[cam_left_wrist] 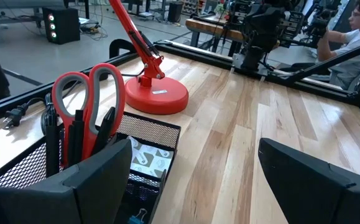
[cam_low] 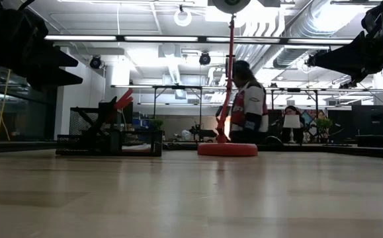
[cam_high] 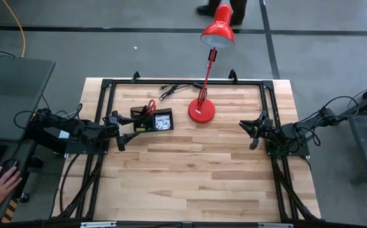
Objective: Pick and place office supplies into organizer
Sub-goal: Return to Home Position
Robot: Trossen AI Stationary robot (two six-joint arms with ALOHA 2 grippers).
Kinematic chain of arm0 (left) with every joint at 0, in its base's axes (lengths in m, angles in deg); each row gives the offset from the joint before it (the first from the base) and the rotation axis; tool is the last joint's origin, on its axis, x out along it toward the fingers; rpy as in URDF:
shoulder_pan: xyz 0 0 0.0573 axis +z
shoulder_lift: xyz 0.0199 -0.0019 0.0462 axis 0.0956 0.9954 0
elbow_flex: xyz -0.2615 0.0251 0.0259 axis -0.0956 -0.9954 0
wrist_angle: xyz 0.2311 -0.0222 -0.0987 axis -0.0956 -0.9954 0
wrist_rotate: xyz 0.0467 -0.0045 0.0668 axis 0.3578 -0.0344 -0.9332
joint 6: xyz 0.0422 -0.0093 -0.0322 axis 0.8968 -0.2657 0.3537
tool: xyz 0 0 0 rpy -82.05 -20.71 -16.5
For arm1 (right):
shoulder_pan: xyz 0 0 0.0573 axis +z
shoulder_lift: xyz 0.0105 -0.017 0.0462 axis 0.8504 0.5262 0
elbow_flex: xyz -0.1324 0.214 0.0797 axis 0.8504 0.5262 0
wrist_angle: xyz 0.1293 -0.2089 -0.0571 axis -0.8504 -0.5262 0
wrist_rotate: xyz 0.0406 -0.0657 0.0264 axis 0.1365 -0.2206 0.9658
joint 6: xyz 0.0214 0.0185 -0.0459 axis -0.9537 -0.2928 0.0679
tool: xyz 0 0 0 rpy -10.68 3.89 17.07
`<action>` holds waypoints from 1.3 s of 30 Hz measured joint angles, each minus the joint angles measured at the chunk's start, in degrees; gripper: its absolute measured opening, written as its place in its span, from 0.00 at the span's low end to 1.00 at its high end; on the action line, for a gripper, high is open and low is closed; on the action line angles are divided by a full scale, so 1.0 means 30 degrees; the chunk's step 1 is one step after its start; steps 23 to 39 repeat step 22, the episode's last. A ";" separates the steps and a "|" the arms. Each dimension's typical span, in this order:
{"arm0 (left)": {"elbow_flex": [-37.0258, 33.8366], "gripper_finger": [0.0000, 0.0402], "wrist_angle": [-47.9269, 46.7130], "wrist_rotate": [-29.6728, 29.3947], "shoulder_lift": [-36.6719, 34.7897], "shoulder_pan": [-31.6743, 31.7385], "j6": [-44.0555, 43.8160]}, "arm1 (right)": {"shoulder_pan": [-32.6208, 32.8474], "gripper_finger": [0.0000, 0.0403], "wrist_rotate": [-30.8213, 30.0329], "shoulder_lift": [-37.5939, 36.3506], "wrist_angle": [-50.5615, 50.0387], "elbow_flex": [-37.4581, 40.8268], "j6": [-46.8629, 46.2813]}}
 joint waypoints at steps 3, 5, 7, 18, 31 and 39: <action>0.0004 0.84 -0.0004 0.0000 0.0000 0.0000 0.0000 | -0.0007 0.12 0.0000 0.0000 0.0000 0.0000 0.0000; 0.0004 0.84 0.0000 0.0000 0.0000 0.0000 0.0000 | 0.0000 0.12 0.0000 0.0000 0.0000 0.0000 0.0000; 0.0004 0.84 0.0001 0.0000 0.0000 0.0000 0.0000 | -0.0006 0.11 0.0000 0.0000 0.0000 0.0000 0.0000; 0.0004 0.84 0.0002 0.0000 0.0000 0.0000 0.0000 | -0.0007 0.11 0.0000 0.0000 0.0000 0.0000 0.0000; 0.0004 0.84 0.0004 -0.0007 0.0000 0.0000 0.0000 | 0.0000 0.12 0.0000 0.0000 0.0000 0.0000 0.0000; 0.0004 0.84 0.0004 -0.0007 0.0000 0.0000 0.0000 | 0.0000 0.12 0.0000 0.0000 0.0000 0.0000 0.0000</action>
